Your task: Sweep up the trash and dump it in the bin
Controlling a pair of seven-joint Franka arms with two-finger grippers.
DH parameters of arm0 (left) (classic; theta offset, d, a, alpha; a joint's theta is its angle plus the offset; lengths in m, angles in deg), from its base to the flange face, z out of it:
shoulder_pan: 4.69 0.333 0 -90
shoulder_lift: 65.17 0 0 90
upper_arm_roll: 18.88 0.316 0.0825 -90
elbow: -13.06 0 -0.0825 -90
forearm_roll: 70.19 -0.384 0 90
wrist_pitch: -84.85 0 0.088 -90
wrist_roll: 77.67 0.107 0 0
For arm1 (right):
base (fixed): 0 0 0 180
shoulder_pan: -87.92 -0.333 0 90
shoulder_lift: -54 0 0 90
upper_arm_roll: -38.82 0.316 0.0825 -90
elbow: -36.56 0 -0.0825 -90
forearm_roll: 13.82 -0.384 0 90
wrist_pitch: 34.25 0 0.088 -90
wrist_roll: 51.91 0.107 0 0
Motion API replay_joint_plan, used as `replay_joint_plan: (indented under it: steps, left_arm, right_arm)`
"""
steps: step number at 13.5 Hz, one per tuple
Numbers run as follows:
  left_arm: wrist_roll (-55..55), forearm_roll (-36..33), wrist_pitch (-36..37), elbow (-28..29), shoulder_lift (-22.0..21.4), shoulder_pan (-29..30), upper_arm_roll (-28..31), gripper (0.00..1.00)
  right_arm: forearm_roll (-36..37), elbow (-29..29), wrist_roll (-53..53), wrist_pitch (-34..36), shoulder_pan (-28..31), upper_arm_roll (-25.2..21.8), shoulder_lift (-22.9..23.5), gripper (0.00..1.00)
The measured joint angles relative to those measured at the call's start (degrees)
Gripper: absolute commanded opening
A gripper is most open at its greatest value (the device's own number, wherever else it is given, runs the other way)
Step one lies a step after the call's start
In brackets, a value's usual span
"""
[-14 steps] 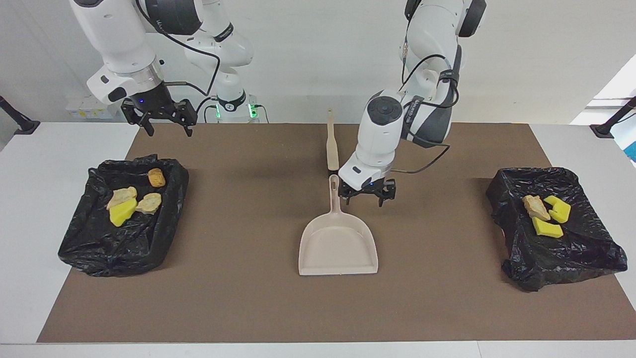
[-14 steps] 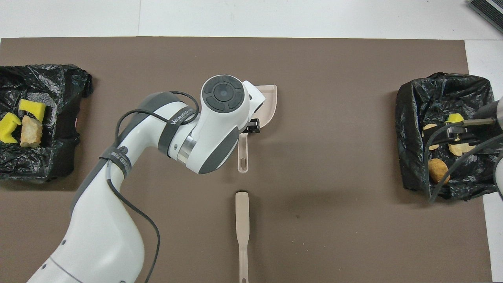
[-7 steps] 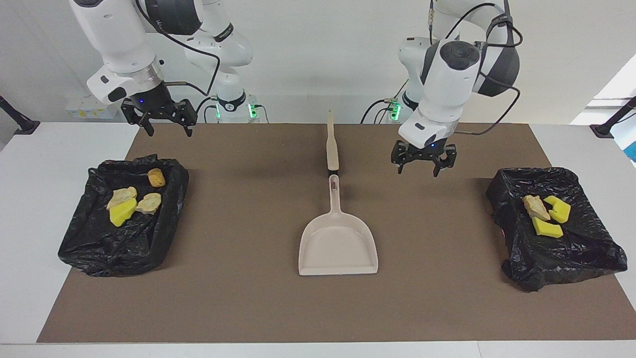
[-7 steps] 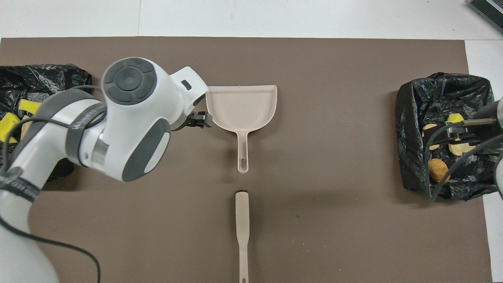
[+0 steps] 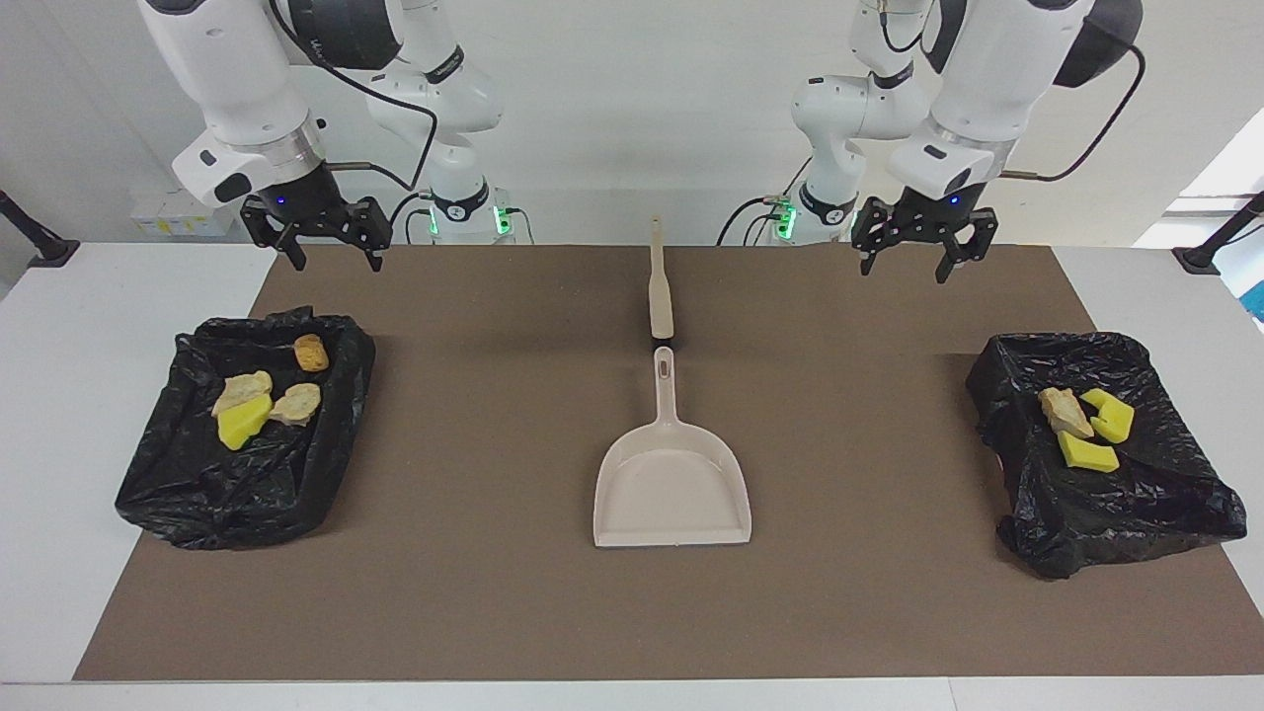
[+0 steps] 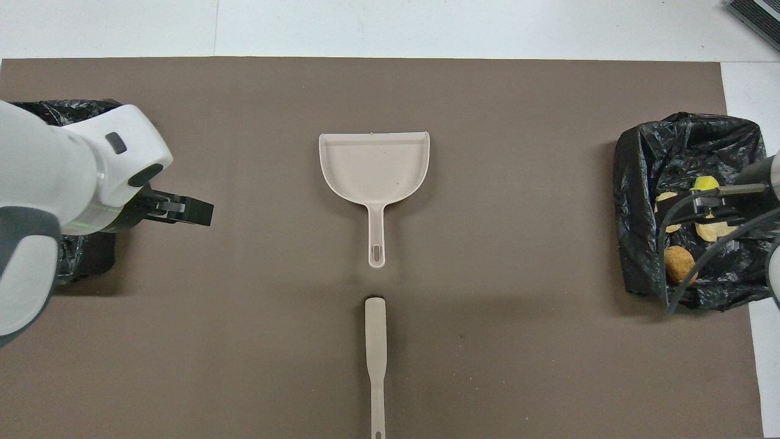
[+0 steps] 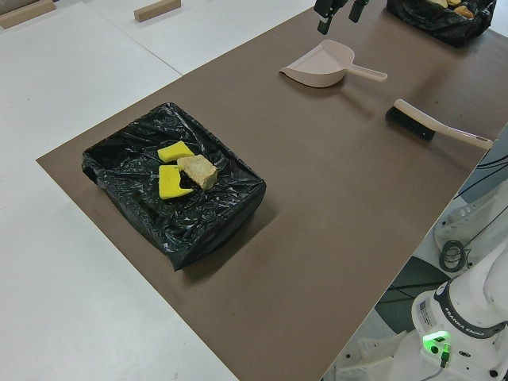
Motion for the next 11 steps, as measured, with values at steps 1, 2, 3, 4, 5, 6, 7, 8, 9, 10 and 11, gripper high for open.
replay_joint_plan:
  steps: [1,2,3,4,5,6,7,8,9,10,11]
  left_arm:
    - [1.59,0.51,2.31,-2.09,-0.01,0.66,0.18,1.0]
    - [2.41,1.12,4.22,-3.64,0.29,1.18,0.26,1.0]
    - [2.66,1.58,5.62,-4.81,0.91,1.53,0.34,1.0]
    - [2.74,1.74,6.65,-6.05,1.85,1.98,0.35,1.0]
    - [2.89,1.77,7.53,-7.4,2.99,2.5,0.37,1.0]
    - [3.07,1.78,7.89,-8.46,4.02,2.92,0.38,1.0]
    - [3.22,1.78,7.91,-9.19,4.75,3.2,0.36,1.0]
    - [3.26,1.8,7.91,-9.65,5.18,3.3,0.35,1.0]
    - [3.27,1.81,7.78,-9.93,5.35,3.3,0.32,1.0]
    - [3.27,1.81,7.67,-10.09,5.36,3.3,0.26,1.0]
    - [3.27,1.81,7.65,-10.24,5.35,3.3,0.23,1.0]
  right_arm:
    - [0.0,0.0,0.0,0.0,0.0,0.0,0.0,1.0]
    - [0.0,0.0,0.0,0.0,0.0,0.0,0.0,1.0]
    - [0.0,0.0,0.0,0.0,0.0,0.0,0.0,1.0]
    - [0.0,0.0,0.0,0.0,0.0,0.0,0.0,1.0]
    - [0.0,0.0,0.0,0.0,0.0,0.0,0.0,1.0]
    - [0.0,0.0,0.0,0.0,0.0,0.0,0.0,1.0]
    - [0.0,0.0,0.0,0.0,0.0,0.0,0.0,1.0]
    - [0.0,0.0,0.0,0.0,0.0,0.0,0.0,1.0]
    - [0.0,0.0,0.0,0.0,0.0,0.0,0.0,1.0]
    - [0.0,0.0,0.0,0.0,0.01,0.0,0.0,1.0]
    - [0.0,0.0,0.0,0.0,0.02,0.0,0.0,1.0]
